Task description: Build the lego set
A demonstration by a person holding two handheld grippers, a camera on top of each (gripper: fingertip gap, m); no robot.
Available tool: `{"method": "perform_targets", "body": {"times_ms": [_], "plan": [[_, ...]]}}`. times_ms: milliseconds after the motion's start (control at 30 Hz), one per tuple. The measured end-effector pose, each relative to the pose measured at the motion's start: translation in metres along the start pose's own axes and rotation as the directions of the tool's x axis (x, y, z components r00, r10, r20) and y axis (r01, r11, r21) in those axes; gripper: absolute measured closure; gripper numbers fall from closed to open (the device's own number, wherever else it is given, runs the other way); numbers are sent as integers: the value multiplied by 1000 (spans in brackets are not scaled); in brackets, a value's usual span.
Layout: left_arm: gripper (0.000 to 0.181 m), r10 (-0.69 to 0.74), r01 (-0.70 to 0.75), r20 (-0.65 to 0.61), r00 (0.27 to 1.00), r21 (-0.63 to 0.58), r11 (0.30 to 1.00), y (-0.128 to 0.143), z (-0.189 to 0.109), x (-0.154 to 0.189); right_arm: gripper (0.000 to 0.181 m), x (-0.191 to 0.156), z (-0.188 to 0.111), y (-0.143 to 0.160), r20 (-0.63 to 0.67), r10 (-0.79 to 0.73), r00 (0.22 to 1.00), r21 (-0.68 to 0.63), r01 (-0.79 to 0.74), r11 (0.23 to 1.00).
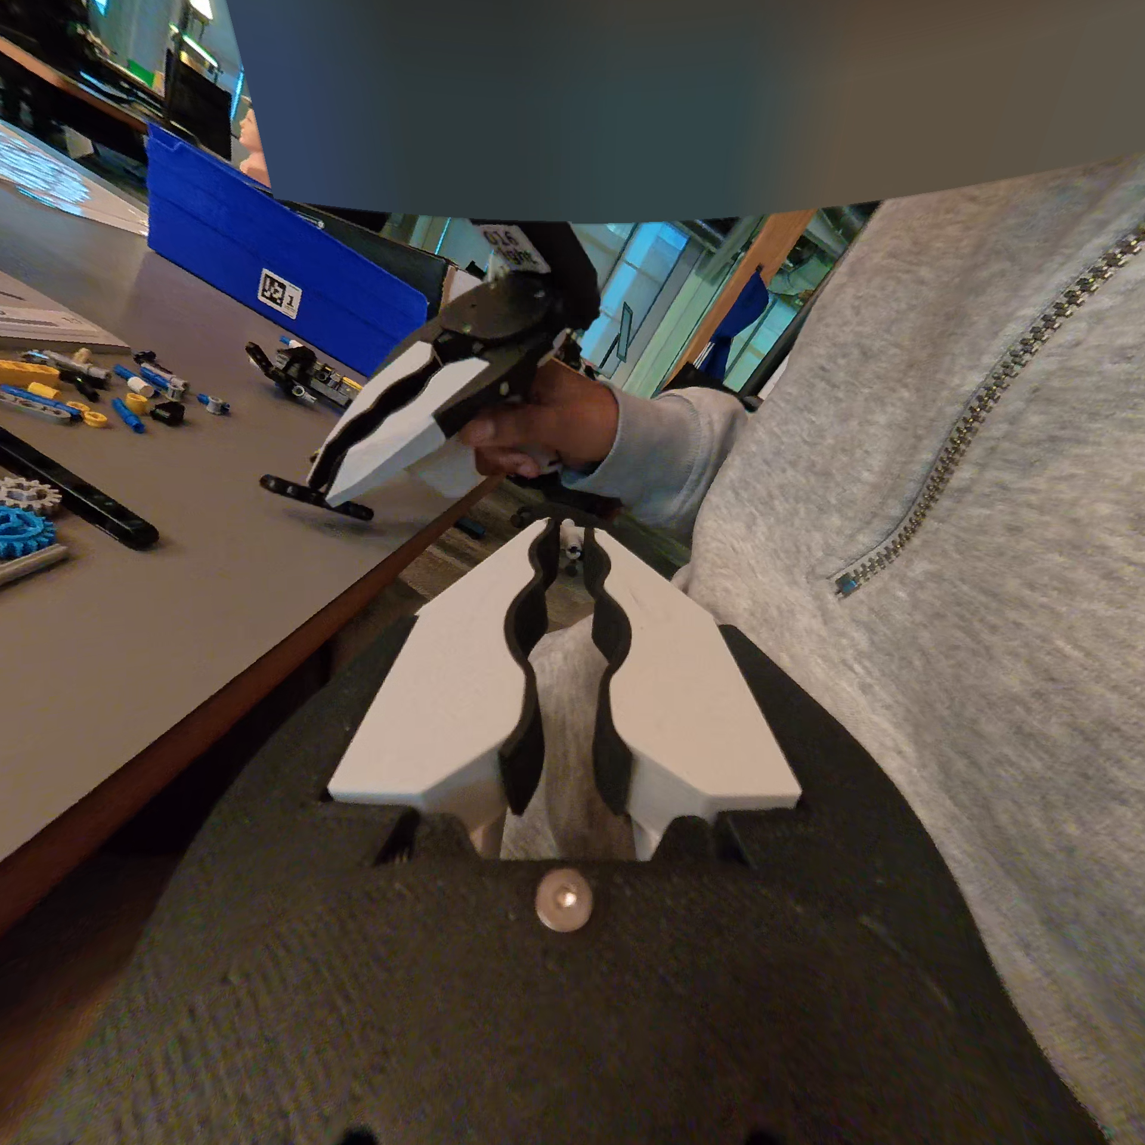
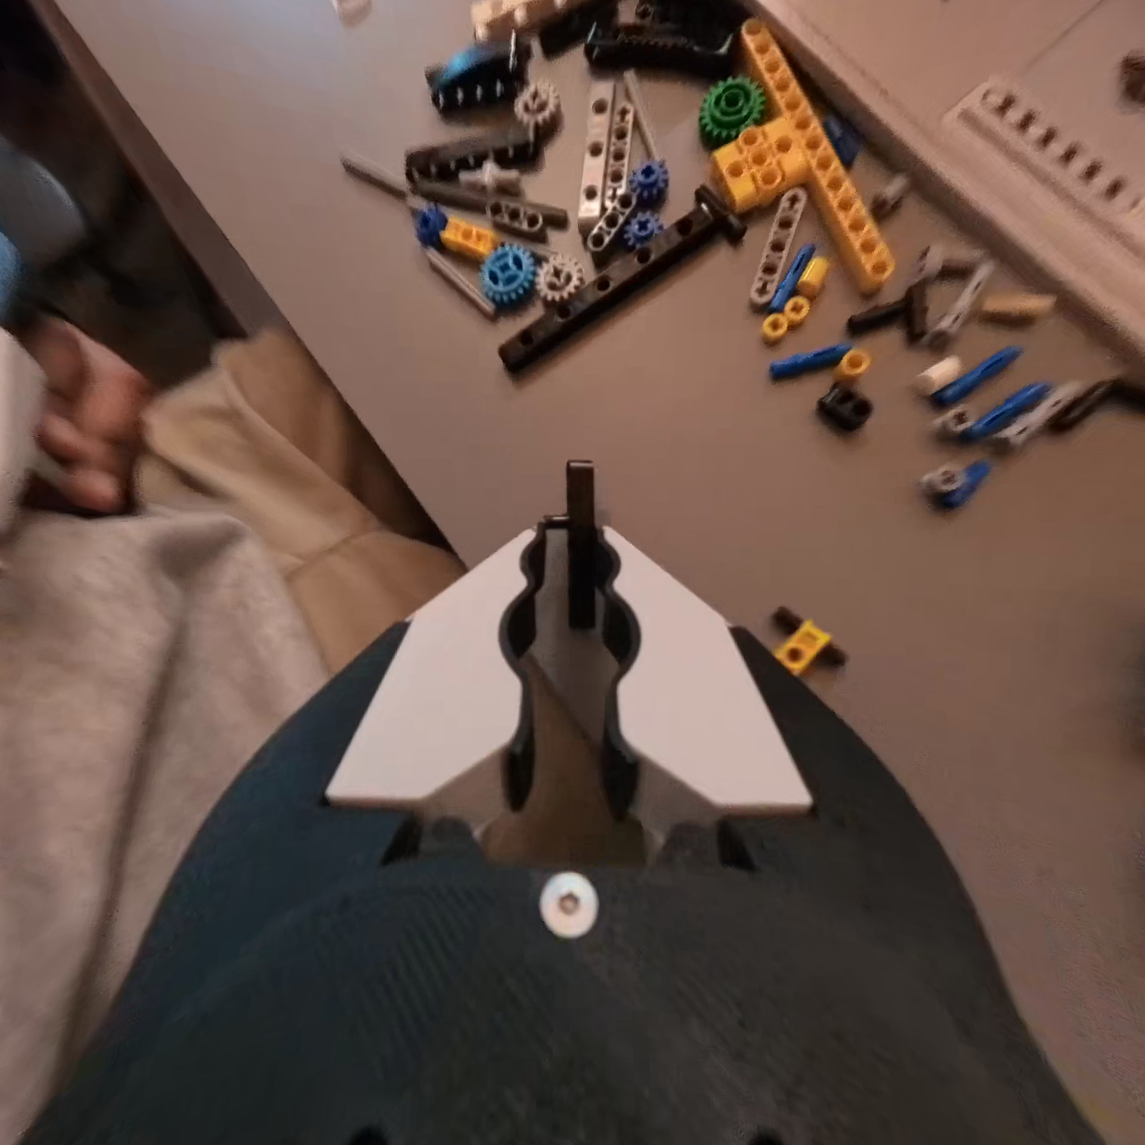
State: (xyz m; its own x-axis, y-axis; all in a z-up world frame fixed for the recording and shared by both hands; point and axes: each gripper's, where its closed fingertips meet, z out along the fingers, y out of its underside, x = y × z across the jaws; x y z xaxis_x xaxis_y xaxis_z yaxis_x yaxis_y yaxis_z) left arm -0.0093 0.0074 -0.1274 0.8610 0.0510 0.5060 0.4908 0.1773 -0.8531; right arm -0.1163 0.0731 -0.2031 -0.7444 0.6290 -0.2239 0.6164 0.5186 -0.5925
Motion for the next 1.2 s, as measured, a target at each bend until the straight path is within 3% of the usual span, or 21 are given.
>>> {"method": "perform_targets", "body": {"times_ms": [100,200,467,600,733,833,967,1200], "plan": [[176,-9,9,-2,1000,2,1000,0,0,-1,168,-7,-3,-1,164,242,956,36,-251,967],[176,-12,12,-4,1000,1,1000,0,0,-1,168,-7,-5,1,248,366,897,60,-391,918],[176,-27,27,-9,1000,0,1000,1,0,-1,165,6,-5,19,58,294,954,108,-299,948],[176,-33,33,-10,999,0,999,1,0,-2,160,-2,-14,10,1,148,989,180,-146,973],[176,-31,31,-9,999,1,1000,1,1,-2,160,-13,-15,14,-178,-136,975,151,164,975],[176,-31,31,-11,999,-1,1000,1,1,-1,160,-14,-14,24,-321,-322,891,83,365,927],[176,-32,32,-16,999,-8,999,2,1,0,156,-8,-11,35,-413,-462,785,-9,504,864],[176,-26,25,-18,1000,-9,1000,2,1,2,153,-5,-4,41,-432,-693,577,-182,697,693]]}}
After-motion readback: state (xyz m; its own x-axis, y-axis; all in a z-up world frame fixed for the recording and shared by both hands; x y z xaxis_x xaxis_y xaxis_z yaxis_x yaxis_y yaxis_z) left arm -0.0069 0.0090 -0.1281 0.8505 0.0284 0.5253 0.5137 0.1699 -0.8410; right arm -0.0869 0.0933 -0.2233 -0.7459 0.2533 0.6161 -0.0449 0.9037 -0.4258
